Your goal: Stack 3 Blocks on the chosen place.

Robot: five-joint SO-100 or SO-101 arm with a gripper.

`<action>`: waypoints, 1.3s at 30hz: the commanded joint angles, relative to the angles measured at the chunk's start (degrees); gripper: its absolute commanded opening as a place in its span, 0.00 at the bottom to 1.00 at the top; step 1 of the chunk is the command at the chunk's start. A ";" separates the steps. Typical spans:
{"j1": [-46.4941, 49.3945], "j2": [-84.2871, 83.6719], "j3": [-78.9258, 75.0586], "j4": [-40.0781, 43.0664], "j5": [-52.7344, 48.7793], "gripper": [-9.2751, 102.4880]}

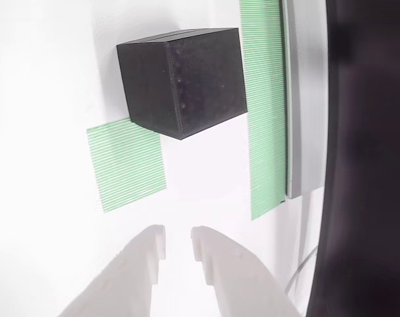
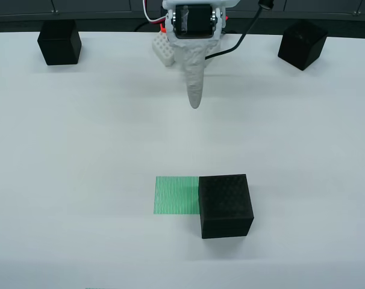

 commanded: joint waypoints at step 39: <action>-3.52 -62.40 -56.07 22.85 -4.83 0.40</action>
